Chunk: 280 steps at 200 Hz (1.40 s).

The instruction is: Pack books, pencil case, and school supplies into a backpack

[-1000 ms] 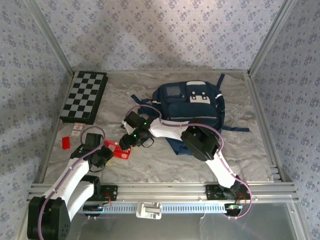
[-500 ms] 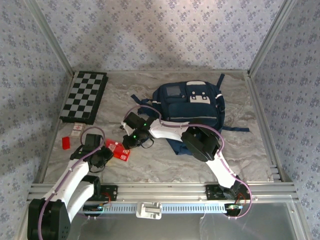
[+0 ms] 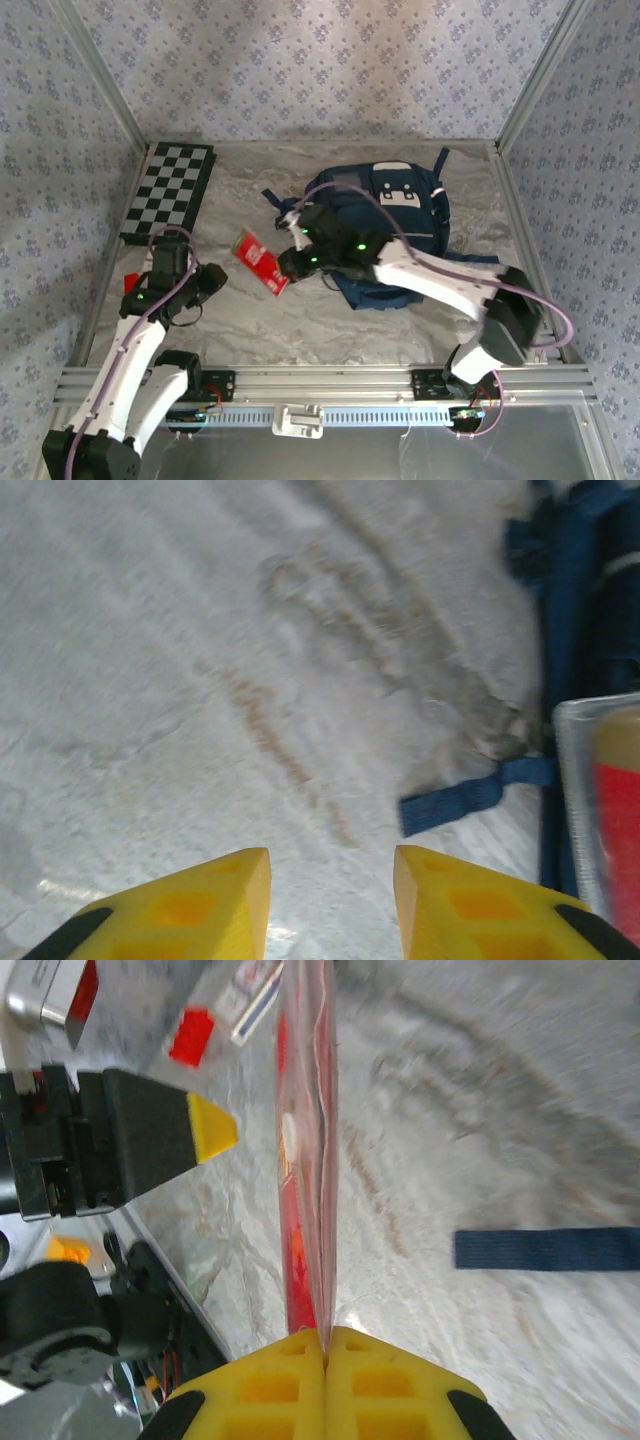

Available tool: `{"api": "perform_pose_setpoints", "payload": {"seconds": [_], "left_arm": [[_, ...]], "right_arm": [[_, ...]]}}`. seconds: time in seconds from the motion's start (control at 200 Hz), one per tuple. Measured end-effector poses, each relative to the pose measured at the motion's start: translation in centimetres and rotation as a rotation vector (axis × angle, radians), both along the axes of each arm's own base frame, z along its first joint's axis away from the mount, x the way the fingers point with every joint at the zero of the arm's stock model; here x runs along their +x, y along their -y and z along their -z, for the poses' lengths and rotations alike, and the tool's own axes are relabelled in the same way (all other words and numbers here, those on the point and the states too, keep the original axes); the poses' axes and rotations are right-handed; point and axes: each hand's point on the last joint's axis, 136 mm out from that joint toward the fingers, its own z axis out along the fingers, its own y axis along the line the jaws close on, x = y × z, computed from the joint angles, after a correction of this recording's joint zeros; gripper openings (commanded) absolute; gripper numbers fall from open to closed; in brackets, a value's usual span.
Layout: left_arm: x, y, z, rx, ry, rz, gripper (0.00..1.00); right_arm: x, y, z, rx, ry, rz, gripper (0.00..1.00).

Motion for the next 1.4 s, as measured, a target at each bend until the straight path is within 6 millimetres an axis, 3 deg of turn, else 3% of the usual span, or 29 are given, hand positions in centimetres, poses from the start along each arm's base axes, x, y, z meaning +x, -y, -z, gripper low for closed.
{"api": "perform_pose_setpoints", "payload": {"seconds": [0.14,0.355,0.49,0.675,0.84,1.045,1.244,1.399], "left_arm": [[1.4,3.5,-3.7,0.053,0.083,0.177,0.47],[3.1,11.8,-7.8,0.195,0.274,0.535,0.55],[3.4,18.3,-8.2,0.306,0.399,0.786,0.61],[3.2,26.1,-6.9,0.453,0.542,1.090,0.72],[3.7,31.0,-4.9,0.547,0.606,1.260,0.79],[6.1,34.6,-2.9,0.630,0.625,1.345,0.79],[8.5,36.6,-1.7,0.695,0.612,1.364,0.69],[9.8,36.6,-3.0,0.666,0.607,1.347,0.54]], "right_arm": [[0.7,6.3,-4.1,0.050,0.048,0.171,0.00],[-0.6,17.2,-5.8,0.080,0.022,0.450,0.00],[-2.3,22.3,-5.7,0.058,0.009,0.586,0.00],[-4.5,28.0,-5.1,0.029,-0.004,0.753,0.00],[-6.1,30.5,-3.8,-0.022,-0.040,0.831,0.00],[-6.8,31.7,-2.8,-0.069,-0.072,0.871,0.00],[-6.8,31.9,-1.6,-0.091,-0.099,0.883,0.00],[-7.1,31.5,-0.3,-0.102,-0.141,0.867,0.00]]}}
